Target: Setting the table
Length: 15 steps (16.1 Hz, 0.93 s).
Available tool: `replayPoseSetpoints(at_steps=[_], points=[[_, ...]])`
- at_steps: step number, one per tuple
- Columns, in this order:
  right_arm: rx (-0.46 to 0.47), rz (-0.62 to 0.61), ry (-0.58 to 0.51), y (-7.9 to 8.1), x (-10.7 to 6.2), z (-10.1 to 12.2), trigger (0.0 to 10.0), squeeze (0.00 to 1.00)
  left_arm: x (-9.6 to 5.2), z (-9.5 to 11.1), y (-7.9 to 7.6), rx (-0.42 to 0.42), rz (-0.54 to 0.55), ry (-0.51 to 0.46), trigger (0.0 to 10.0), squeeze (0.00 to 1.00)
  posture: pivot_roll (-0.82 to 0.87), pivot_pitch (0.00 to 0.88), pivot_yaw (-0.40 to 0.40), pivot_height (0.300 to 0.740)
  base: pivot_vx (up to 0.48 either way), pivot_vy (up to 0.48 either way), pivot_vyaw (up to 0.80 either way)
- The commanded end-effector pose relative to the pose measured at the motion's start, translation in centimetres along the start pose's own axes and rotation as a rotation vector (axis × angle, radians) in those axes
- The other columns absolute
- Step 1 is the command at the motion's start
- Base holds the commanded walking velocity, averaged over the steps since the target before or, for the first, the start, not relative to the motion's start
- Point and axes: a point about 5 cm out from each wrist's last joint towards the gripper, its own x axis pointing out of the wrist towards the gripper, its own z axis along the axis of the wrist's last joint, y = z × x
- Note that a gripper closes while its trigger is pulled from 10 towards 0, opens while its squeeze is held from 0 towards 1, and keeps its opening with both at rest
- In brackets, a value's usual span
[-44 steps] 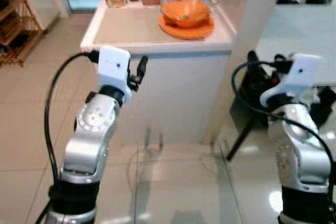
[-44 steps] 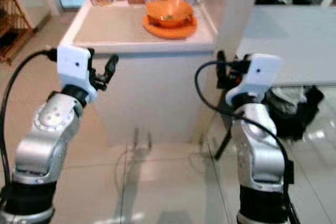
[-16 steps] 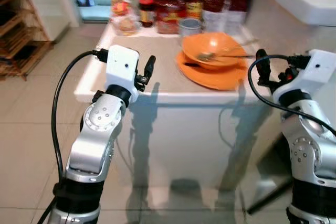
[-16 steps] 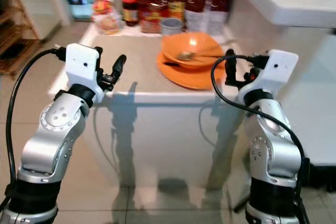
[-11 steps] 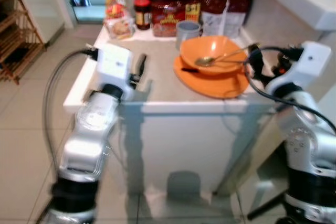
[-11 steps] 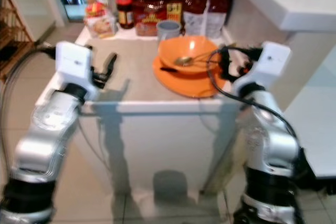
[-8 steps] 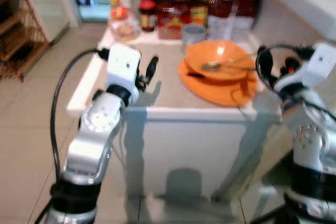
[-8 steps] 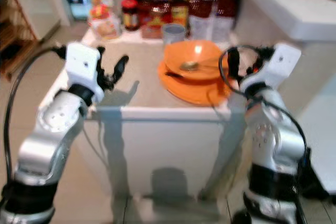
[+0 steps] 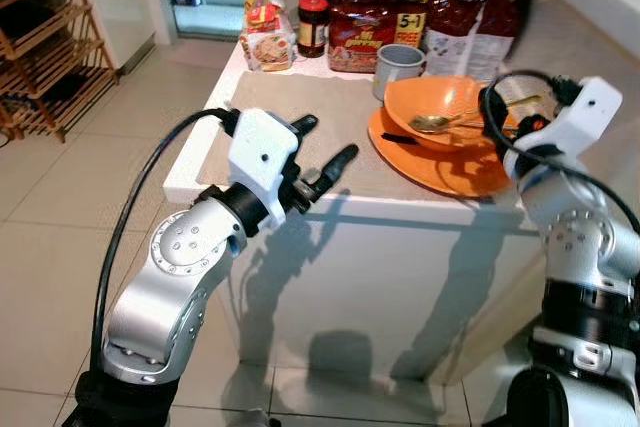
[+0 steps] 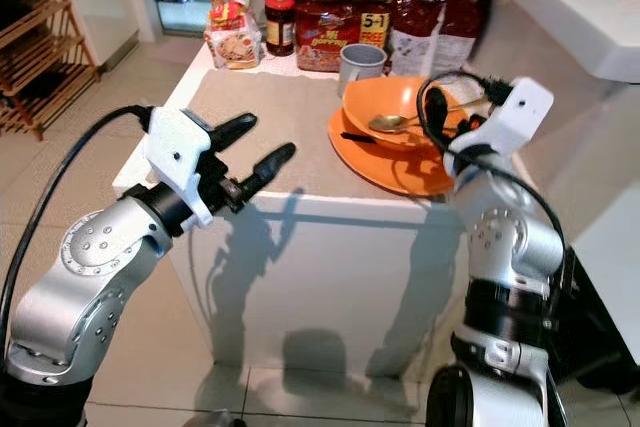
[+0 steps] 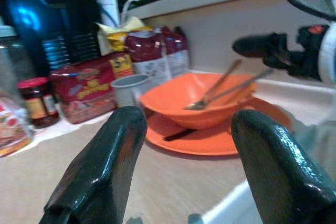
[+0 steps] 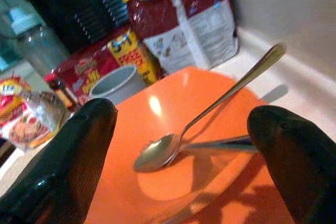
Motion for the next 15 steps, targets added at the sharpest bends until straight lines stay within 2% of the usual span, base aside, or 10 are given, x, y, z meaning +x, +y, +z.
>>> replayPoseSetpoints(at_steps=[1, 4, 7, 10, 11, 12, 13, 15], points=[[0.012, -0.028, -0.026, -0.4, 0.3, 0.8, 10.0, 0.00, 0.0, 0.0, -0.4, -0.001, -0.028, 0.005, 10.0, 0.00, 0.08, 0.000, -0.052, 0.740, 0.000, 0.000, 0.00], [-0.005, -0.110, -0.017, -1.7, 1.0, 1.0, 10.0, 0.00, -0.1, 0.0, -0.6, -0.009, -0.050, 0.017, 10.0, 0.00, 0.08, 0.000, -0.052, 0.740, 0.000, 0.000, 0.00], [0.002, -0.128, -0.023, -2.3, 1.8, 1.2, 10.0, 0.00, -0.2, -0.1, -0.5, -0.004, -0.050, 0.027, 10.0, 0.00, 0.08, 0.000, -0.052, 0.740, 0.000, 0.000, 0.00], [0.038, -0.077, 0.039, -1.8, 2.5, 0.5, 10.0, 0.00, -0.2, -0.1, -0.6, -0.006, -0.056, 0.031, 10.0, 0.00, 0.08, 0.000, -0.045, 0.740, 0.000, 0.000, 0.00], [0.058, -0.059, 0.060, -1.5, 2.6, 0.2, 8.4, 0.00, -0.1, -0.1, -0.6, -0.005, -0.062, 0.033, 10.0, 0.00, 0.08, 0.000, -0.044, 0.740, 0.000, 0.000, 0.00], [0.073, -0.057, 0.075, -1.4, 2.7, -0.1, 2.9, 0.00, -0.2, -0.1, -0.7, -0.003, -0.067, 0.036, 10.0, 0.00, 0.08, 0.001, -0.043, 0.740, 0.000, 0.000, 0.00], [0.078, -0.063, 0.087, -1.4, 2.7, -0.3, 0.0, 0.00, -0.2, -0.1, -0.7, -0.001, -0.070, 0.038, 10.0, 0.00, 0.08, 0.001, -0.043, 0.740, 0.000, 0.000, 0.00], [0.096, -0.082, 0.111, -1.4, 2.6, -0.7, 0.0, 0.00, -0.3, 0.0, -0.7, 0.001, -0.071, 0.041, 10.0, 0.00, 0.08, 0.002, -0.044, 0.740, 0.000, 0.000, 0.00]])
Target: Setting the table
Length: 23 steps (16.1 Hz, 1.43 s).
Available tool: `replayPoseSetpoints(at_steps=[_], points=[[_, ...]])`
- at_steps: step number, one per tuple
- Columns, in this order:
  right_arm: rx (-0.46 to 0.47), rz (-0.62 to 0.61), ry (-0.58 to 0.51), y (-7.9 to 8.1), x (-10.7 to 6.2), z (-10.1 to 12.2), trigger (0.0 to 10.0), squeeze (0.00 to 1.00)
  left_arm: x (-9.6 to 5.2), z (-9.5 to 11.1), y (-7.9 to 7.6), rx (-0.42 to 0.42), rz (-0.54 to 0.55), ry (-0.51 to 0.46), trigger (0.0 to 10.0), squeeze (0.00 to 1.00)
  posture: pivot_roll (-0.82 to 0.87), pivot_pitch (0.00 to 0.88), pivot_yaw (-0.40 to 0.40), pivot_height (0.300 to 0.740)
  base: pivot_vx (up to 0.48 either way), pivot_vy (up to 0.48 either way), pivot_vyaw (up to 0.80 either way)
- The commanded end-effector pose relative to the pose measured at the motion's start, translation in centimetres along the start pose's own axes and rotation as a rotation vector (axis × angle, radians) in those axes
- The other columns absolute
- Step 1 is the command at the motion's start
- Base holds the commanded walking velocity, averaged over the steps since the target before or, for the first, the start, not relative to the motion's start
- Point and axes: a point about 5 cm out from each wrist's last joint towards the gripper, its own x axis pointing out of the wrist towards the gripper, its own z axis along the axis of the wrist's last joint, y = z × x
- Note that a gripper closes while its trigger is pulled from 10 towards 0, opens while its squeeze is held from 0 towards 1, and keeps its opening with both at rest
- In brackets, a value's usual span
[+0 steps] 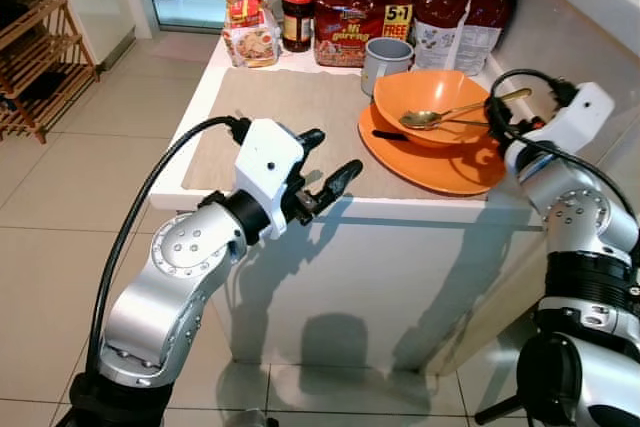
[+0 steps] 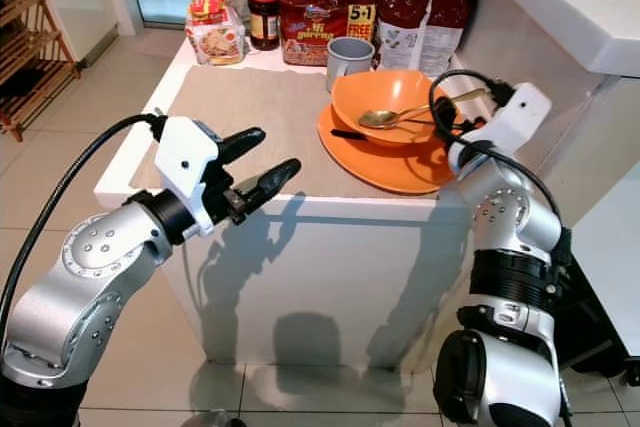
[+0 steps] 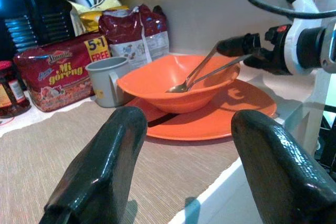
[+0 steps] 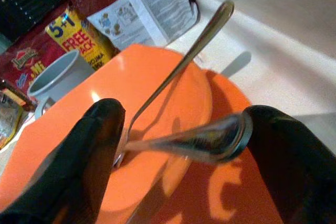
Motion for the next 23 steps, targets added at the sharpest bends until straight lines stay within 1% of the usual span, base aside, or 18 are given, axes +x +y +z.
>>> replayPoseSetpoints(at_steps=[1, 3, 4, 6, 10, 23], points=[[0.033, -0.002, 0.000, 0.18, 0.09, 0.38, 0.0, 0.00, -0.10, 0.39, -0.38, 0.009, -0.024, -0.007, 10.0, 0.00, 0.08, 0.002, -0.044, 0.740, 0.000, 0.000, 0.00], [0.042, 0.001, -0.003, 0.25, -0.02, 0.38, 0.0, 0.00, -0.25, 0.37, -0.39, 0.010, -0.021, -0.003, 10.0, 0.00, 0.09, 0.006, -0.050, 0.740, 0.000, 0.000, 0.00], [0.061, 0.016, 0.000, 0.54, -0.07, 0.40, 0.0, 0.00, -0.27, 0.36, -0.39, 0.008, -0.021, -0.001, 10.0, 0.00, 0.09, 0.006, -0.050, 0.740, 0.000, 0.000, 0.00], [0.061, 0.016, 0.002, 0.64, -0.11, 0.42, 0.0, 0.00, -0.24, 0.38, -0.43, 0.009, -0.021, -0.002, 10.0, 0.00, 0.09, 0.005, -0.050, 0.740, 0.000, 0.000, 0.00], [0.105, 0.014, 0.008, 0.59, -0.01, 0.43, 0.0, 0.00, -0.39, 0.39, -0.39, 0.011, -0.020, 0.001, 10.0, 0.00, 0.10, 0.004, -0.051, 0.740, 0.000, 0.000, 0.00], [0.116, 0.007, -0.007, 0.62, 0.12, 0.69, 0.0, 0.00, -0.31, 0.40, -0.55, 0.015, -0.042, 0.005, 10.0, 0.00, 0.10, 0.000, -0.043, 0.740, 0.000, 0.000, 0.00]])
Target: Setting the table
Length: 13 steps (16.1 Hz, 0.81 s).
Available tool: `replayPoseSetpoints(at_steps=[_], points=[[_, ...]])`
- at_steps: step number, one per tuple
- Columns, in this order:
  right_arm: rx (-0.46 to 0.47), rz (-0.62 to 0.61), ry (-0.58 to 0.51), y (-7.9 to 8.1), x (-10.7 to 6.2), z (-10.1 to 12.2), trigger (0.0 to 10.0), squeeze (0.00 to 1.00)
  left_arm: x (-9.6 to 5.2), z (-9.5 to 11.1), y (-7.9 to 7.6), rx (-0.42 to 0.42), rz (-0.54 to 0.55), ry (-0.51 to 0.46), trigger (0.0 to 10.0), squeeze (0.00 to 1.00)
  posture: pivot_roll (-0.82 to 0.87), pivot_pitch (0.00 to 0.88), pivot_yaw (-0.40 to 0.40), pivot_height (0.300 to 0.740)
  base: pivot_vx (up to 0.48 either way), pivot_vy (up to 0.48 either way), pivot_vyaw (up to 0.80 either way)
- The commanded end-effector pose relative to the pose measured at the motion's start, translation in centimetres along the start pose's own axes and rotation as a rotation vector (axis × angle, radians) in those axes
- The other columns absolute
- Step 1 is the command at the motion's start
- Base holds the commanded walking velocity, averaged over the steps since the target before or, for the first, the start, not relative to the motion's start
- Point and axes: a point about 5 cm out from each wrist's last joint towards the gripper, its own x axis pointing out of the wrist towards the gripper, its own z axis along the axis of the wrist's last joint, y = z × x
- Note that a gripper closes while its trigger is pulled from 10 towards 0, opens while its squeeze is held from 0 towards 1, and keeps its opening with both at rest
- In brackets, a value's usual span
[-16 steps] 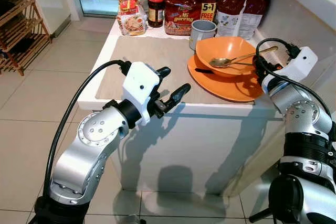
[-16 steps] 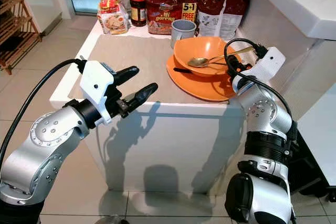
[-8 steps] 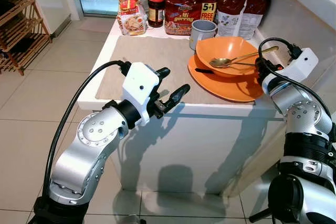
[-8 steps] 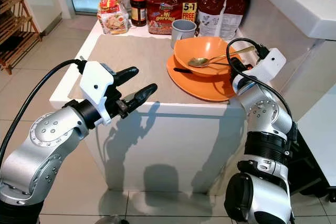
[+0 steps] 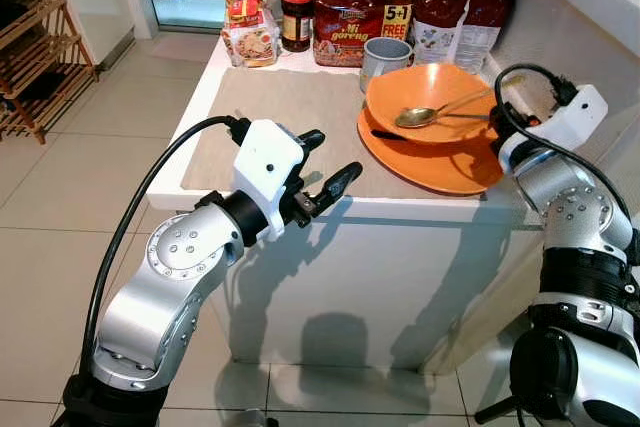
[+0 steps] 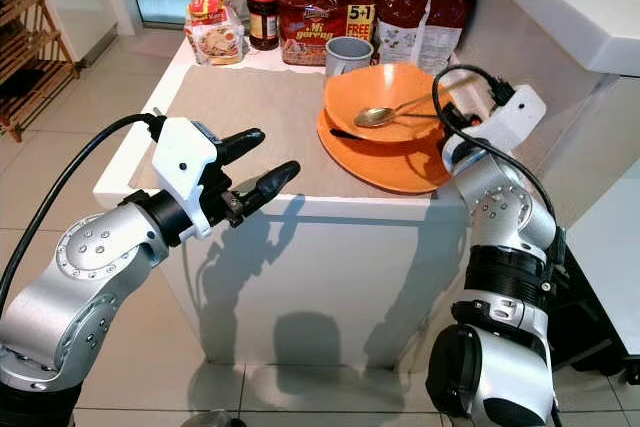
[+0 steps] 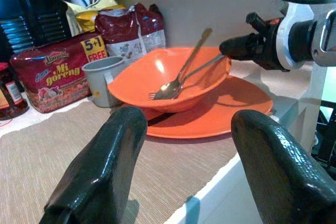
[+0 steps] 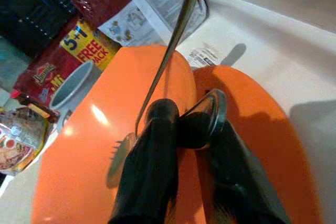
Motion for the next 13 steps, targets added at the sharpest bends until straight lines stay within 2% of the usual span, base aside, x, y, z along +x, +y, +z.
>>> replayPoseSetpoints(at_steps=[1, 5, 8, 11, 13], points=[[0.003, -0.013, -0.013, 0.0, 0.0, 0.5, 0.0, 0.00, 0.0, 0.3, -0.5, 0.003, -0.028, -0.005, 10.0, 0.00, 0.10, 0.000, -0.041, 0.740, 0.000, 0.000, 0.00], [0.006, -0.033, -0.021, -0.5, -0.2, 0.6, 0.0, 0.00, 0.3, 0.2, -0.5, 0.006, -0.041, -0.004, 10.0, 0.00, 0.09, 0.000, -0.032, 0.740, 0.000, 0.000, 0.00], [-0.005, -0.084, -0.016, -1.5, -0.4, 0.3, 0.0, 0.00, 0.4, 0.1, -0.6, 0.005, -0.055, 0.000, 10.0, 0.00, 0.09, 0.000, -0.024, 0.740, 0.000, 0.000, 0.00], [-0.101, -0.111, -0.035, -2.1, -0.6, 0.4, 0.0, 0.00, 0.4, 0.0, -0.6, 0.011, -0.064, 0.008, 10.0, 0.00, 0.09, 0.000, -0.024, 0.740, 0.000, 0.000, 0.00], [-0.243, -0.111, -0.078, -2.0, -0.8, 0.8, 0.0, 0.00, 0.4, 0.0, -0.6, 0.014, -0.071, 0.010, 10.0, 0.00, 0.08, 0.000, -0.013, 0.740, 0.000, 0.000, 0.00]])
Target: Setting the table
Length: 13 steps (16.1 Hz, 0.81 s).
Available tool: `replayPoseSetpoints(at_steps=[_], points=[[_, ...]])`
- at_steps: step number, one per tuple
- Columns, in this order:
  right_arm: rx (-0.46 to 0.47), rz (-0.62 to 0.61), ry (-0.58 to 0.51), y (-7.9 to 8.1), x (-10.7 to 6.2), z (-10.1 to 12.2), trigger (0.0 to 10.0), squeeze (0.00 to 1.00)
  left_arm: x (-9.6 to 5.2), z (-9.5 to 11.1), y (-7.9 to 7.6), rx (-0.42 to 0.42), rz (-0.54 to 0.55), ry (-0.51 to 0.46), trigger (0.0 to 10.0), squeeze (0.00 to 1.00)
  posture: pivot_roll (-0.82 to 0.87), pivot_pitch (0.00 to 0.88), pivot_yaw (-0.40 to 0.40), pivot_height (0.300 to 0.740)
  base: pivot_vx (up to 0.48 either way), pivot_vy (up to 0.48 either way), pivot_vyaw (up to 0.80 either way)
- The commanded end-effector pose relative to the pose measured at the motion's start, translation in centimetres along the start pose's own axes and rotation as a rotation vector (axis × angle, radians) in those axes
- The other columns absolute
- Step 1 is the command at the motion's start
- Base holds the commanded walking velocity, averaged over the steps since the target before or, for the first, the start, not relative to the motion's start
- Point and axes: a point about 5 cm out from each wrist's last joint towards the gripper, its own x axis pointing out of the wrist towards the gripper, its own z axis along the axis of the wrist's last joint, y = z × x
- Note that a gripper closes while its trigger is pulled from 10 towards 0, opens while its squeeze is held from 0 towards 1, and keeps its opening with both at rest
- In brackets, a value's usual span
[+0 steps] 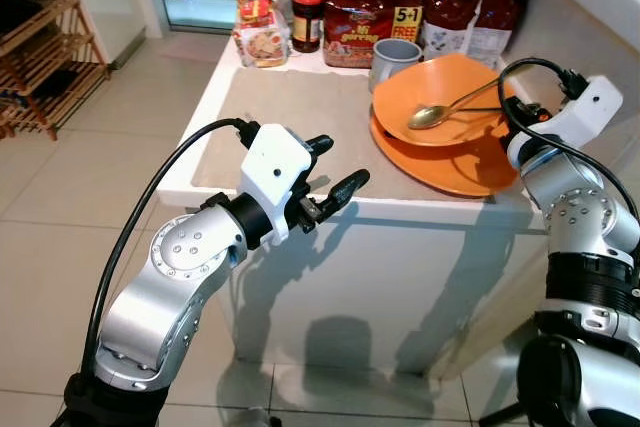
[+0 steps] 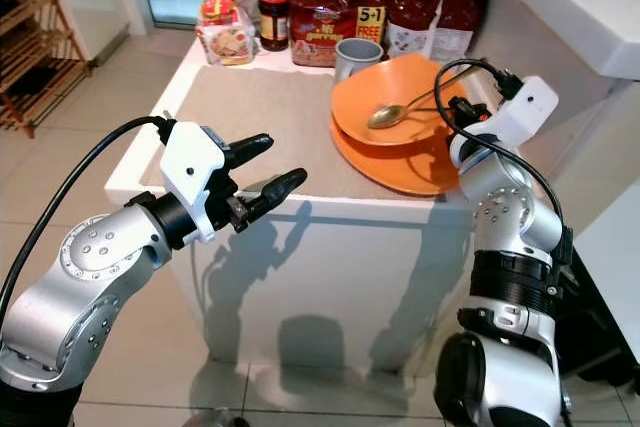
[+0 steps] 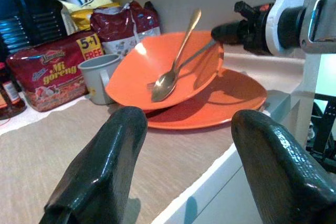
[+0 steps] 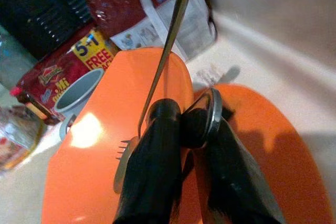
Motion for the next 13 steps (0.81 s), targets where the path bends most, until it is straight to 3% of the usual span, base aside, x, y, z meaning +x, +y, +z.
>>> replayPoseSetpoints(at_steps=[1, 5, 6, 7, 8, 9, 11, 12, 13], points=[[-0.123, -0.084, 0.031, -1.7, -0.2, -0.7, 0.0, 0.00, 0.3, 0.1, -0.2, 0.006, -0.029, 0.005, 10.0, 0.00, 0.08, 0.000, -0.011, 0.740, 0.000, 0.000, 0.00], [-0.048, -0.111, 0.087, -2.2, -0.1, -1.7, 0.0, 0.00, 0.3, 0.0, -0.4, 0.009, -0.046, 0.012, 10.0, 0.00, 0.08, 0.000, -0.007, 0.740, 0.000, 0.000, 0.00], [0.058, -0.124, 0.121, -2.6, -0.2, -2.3, 5.1, 0.00, 0.3, 0.0, -0.4, 0.013, -0.051, 0.017, 10.0, 0.00, 0.09, 0.000, -0.007, 0.740, 0.000, 0.000, 0.00], [0.114, -0.125, 0.135, -2.6, -0.2, -2.5, 8.9, 0.00, 0.3, -0.1, -0.4, 0.015, -0.053, 0.020, 10.0, 0.00, 0.09, 0.000, -0.007, 0.740, 0.000, 0.000, 0.00], [0.273, -0.118, 0.175, -2.6, -0.2, -3.0, 10.0, 0.00, 0.2, -0.1, -0.5, 0.017, -0.057, 0.023, 10.0, 0.00, 0.09, 0.000, -0.007, 0.740, 0.000, 0.000, 0.00], [0.273, -0.118, 0.175, -2.6, -0.2, -3.0, 10.0, 0.00, 0.2, -0.1, -0.5, 0.017, -0.057, 0.023, 10.0, 0.00, 0.09, 0.000, -0.007, 0.740, 0.000, 0.000, 0.00], [0.428, -0.100, 0.214, -2.3, -0.2, -3.5, 10.0, 0.00, 0.2, -0.2, -0.5, 0.022, -0.062, 0.028, 10.0, 0.00, 0.09, 0.000, -0.005, 0.740, 0.000, 0.000, 0.00], [0.568, -0.071, 0.257, -1.8, -0.2, -3.9, 10.0, 0.00, 0.2, -0.1, -0.6, 0.027, -0.070, 0.031, 10.0, 0.00, 0.09, 0.000, -0.004, 0.740, 0.000, 0.000, 0.00], [0.604, -0.063, 0.268, -1.6, -0.1, -4.0, 10.0, 0.00, 0.2, -0.1, -0.6, 0.028, -0.072, 0.032, 10.0, 0.00, 0.09, 0.000, -0.004, 0.740, 0.000, 0.000, 0.00]])
